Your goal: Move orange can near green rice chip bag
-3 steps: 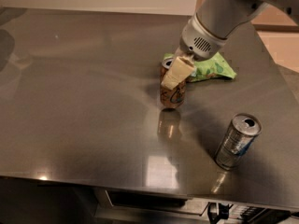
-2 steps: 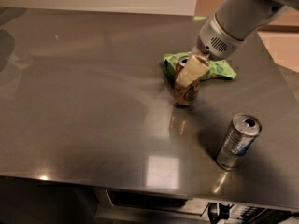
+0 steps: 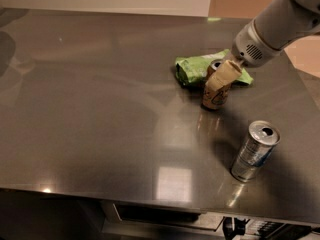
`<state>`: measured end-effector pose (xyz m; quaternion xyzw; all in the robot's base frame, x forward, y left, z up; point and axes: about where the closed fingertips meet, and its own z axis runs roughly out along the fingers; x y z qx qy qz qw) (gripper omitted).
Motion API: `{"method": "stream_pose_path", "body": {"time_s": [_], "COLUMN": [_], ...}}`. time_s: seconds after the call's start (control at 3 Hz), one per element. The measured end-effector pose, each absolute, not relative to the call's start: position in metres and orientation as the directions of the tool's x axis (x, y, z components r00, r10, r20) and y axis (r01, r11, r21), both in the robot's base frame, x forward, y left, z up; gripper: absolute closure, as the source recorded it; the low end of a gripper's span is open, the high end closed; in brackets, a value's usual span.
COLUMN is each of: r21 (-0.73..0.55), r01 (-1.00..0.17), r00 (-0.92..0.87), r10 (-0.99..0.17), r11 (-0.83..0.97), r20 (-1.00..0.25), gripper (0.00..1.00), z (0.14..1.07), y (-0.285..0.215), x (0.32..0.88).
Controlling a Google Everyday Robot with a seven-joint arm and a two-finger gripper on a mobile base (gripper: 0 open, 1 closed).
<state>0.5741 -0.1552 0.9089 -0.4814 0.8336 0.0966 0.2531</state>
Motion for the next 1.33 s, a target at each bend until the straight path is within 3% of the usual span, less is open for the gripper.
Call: {"method": "stream_pose_path", "body": {"time_s": [0.67, 1.0, 1.33], "r21": [-0.133, -0.13, -0.13], "r01": [-0.832, -0.834, -0.834], "r00": [-0.393, -0.393, -0.393], "r10": [-0.742, -0.742, -0.742], "r11": [0.539, 0.537, 0.537], "r20": [-0.544, -0.543, -0.543], "gripper": [0.12, 0.0, 0.0], "z": [0.9072, 0.9064, 0.9064], "y": [-0.1722, -0.1705, -0.1705], "x": [0.591, 0.5907, 0.5907]}}
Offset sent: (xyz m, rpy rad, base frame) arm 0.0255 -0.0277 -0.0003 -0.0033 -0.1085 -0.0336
